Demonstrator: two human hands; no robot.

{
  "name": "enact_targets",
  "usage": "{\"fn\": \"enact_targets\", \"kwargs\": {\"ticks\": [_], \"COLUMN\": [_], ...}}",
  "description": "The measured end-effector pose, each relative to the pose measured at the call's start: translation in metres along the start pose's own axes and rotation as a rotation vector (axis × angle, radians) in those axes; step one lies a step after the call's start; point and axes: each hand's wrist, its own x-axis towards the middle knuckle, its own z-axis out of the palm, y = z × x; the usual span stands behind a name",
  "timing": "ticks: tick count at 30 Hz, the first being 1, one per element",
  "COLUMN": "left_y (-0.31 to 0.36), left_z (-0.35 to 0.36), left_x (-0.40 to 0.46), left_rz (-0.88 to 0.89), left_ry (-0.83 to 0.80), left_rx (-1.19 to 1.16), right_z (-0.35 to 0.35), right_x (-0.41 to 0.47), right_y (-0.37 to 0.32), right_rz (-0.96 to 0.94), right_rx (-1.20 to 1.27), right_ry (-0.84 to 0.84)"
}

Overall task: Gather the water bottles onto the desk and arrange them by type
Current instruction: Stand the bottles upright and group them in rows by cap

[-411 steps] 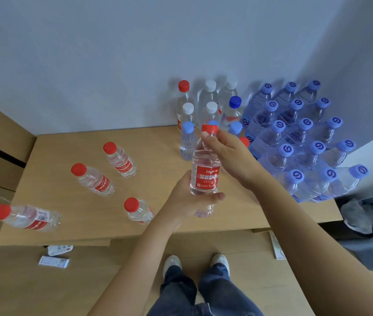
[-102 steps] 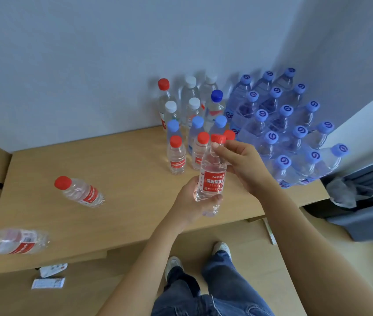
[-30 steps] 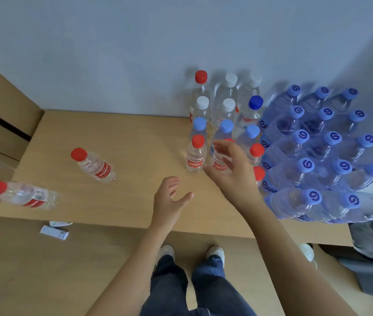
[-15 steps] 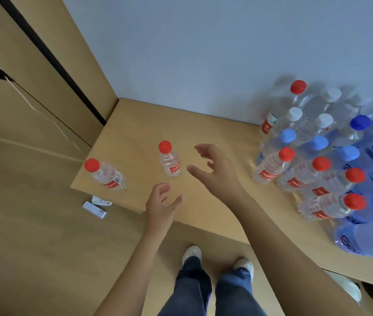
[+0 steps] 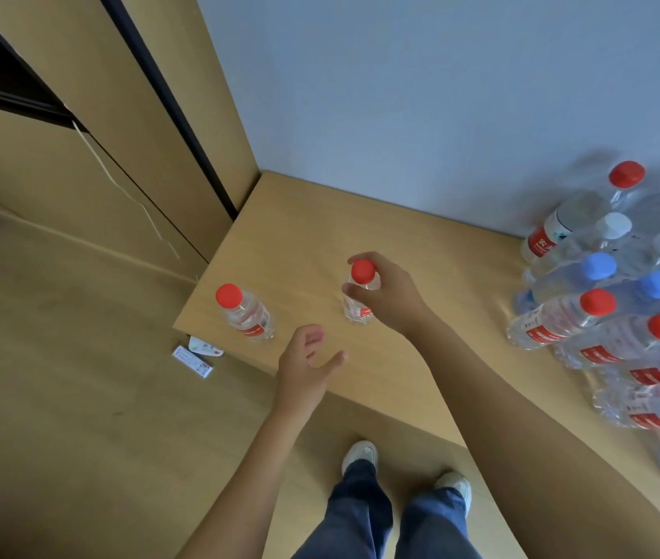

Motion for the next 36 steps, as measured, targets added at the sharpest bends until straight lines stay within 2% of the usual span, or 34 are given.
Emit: {"fn": "enact_targets", "kwargs": {"ticks": [5,11,18,22,27,36], "left_y": [0.004,0.016,0.056,0.079,0.097,0.111], "left_z": [0.006,0.026,0.053,0.069,0.087,0.122], "left_x": [0.002,0.001,-0.019,-0.030,-0.041,-0.058], "left_rz": [0.009,0.147,0.134,0.114,0.095,0.072], "left_ry": [-0.064,-0.248,-0.493,-0.600,-0.695,-0.819], "left_rx": [0.067,0.242,0.113,0.072,0.091,0.101], "right_z": [-0.004,-0.036,-0.080,-0.108,-0.137,-0.178], "right_x": [-0.010,-0.028,-0.049,-0.062,-0.079,-0.106], "right_y": [0.010,-0.001,-0.024,-0.027,-0.026,-0.011], "right_rz": [0.044,0.070,0.015,0.022,0.046,0.091], "right_rx": [0.147,0.087,0.003,0.034,0.205,0.235], "right_ry": [0.075,0.128,0.231,0.273,0.180,0.203]}}
